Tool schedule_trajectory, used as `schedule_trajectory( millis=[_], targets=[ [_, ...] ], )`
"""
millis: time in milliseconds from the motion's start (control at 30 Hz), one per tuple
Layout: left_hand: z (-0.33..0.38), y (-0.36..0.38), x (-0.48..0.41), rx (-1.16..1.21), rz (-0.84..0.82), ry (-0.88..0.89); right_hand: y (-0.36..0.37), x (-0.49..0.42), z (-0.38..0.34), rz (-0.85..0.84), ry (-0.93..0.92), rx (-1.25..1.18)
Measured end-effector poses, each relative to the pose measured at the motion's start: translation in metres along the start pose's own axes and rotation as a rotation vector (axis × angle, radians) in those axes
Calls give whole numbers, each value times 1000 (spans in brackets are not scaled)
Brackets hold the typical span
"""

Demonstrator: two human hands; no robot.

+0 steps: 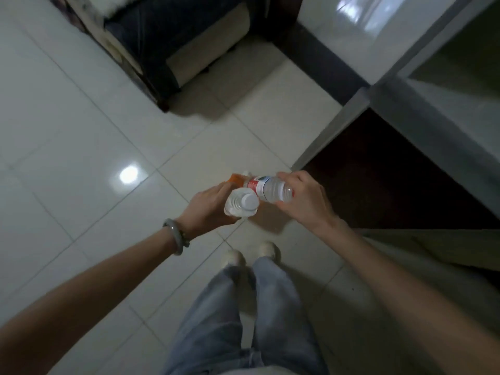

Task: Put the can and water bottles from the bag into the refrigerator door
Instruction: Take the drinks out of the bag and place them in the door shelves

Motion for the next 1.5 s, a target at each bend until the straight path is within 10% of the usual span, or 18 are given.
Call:
schedule_trajectory(
  millis=[367, 967, 1500],
  targets=[
    [145, -7, -35, 42, -160, 355, -139, 159, 41, 465, 413, -267],
    [486, 212, -45, 303, -651, 811, -246, 505, 171, 1142, 1077, -137],
    [650, 383, -32, 365, -659, 884, -257, 625, 305, 1146, 1235, -170]
  ],
)
Point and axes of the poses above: each hand's wrist, its own x-axis away from the middle knuckle, its own y-axis out of the palm, z = x × y, the point moved 8 cm from there along -x, towards the middle knuckle, and after that the axes turned 8 degrees about x, right-handed, at the moved point
